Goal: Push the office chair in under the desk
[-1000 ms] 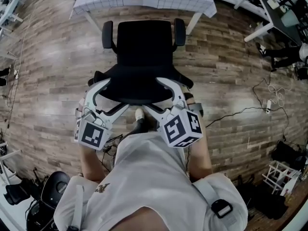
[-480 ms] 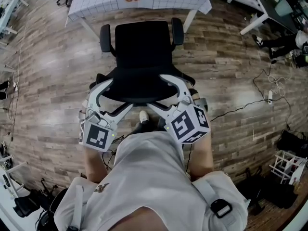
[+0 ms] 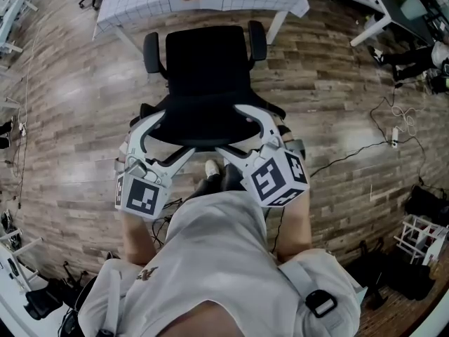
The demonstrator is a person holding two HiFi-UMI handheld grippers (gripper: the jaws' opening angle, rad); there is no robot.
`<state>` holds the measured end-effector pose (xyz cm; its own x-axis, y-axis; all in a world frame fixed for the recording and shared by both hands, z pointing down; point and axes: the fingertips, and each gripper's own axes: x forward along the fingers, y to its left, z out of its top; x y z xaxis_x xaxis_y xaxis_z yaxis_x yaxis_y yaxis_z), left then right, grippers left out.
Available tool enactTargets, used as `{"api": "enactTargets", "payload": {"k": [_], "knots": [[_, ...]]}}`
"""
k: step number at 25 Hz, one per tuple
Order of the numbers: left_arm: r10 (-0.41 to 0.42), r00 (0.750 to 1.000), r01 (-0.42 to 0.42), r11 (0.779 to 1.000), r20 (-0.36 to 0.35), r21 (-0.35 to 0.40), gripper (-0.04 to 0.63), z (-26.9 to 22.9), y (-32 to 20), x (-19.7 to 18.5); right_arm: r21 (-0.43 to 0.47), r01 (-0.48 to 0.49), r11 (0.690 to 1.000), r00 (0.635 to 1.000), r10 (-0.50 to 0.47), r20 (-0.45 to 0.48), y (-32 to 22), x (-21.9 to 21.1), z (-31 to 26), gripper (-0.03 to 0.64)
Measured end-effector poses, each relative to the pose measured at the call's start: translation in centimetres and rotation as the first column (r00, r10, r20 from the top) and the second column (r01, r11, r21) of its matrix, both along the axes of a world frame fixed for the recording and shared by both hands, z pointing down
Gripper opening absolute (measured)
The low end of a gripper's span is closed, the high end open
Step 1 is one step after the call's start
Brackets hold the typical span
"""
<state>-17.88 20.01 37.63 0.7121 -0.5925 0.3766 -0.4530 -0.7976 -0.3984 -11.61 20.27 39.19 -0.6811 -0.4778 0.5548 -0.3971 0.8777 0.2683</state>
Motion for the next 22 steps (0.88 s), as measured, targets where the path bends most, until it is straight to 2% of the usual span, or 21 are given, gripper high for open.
{"api": "enactTargets", "payload": {"k": [10, 22], "knots": [[0.009, 1.0, -0.009, 1.0, -0.012, -0.005, 0.393, -0.2, -1.1, -0.2, -0.04, -0.005, 0.999, 1.0, 0.004, -0.016, -1.0, -0.3, 0.0, 0.374], [0.0, 1.0, 0.0, 1.0, -0.017, -0.014, 0.397, -0.4, -2.1, 0.0, -0.039, 0.009, 0.999, 1.0, -0.009, -0.006, -2.0, -0.1, -0.2, 0.374]]}}
